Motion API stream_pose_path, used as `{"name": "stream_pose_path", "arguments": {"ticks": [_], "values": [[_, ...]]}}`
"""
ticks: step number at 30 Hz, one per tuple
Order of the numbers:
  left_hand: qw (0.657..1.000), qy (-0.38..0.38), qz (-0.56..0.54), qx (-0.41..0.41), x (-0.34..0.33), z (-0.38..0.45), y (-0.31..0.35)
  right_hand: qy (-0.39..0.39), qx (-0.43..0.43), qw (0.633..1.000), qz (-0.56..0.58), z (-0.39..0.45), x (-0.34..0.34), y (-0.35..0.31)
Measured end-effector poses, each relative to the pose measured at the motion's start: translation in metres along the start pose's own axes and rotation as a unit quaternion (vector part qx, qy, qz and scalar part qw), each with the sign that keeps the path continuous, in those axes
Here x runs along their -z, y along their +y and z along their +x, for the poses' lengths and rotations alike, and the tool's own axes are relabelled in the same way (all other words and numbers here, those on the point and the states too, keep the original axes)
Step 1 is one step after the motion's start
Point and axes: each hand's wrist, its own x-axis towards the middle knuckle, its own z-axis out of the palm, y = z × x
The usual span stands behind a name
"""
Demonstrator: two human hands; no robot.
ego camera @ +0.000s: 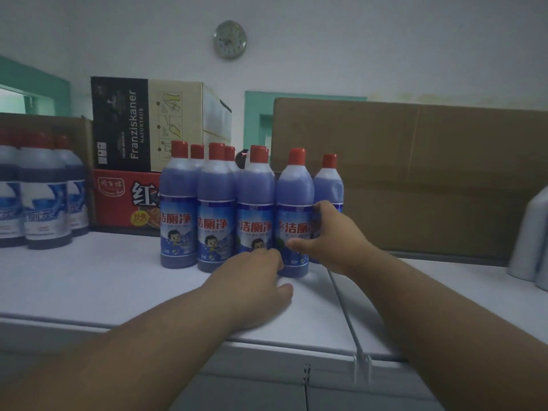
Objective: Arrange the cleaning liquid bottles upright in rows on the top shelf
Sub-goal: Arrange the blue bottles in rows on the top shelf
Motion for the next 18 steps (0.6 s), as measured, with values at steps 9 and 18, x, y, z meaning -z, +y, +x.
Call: {"name": "stream_pose_path", "arguments": {"ticks": [9,18], "values": [[1.0,0.029,0.0,0.011,-0.003,0.002,-0.002,0.058,0.04,0.996,-0.063,-0.006,-0.005,-0.006],[0.995,0.081,-0.037,0.034,0.032,-0.025,-0.031,0.165,0.207,0.952,-0.151,-0.026,-0.008,-0.05]]}}
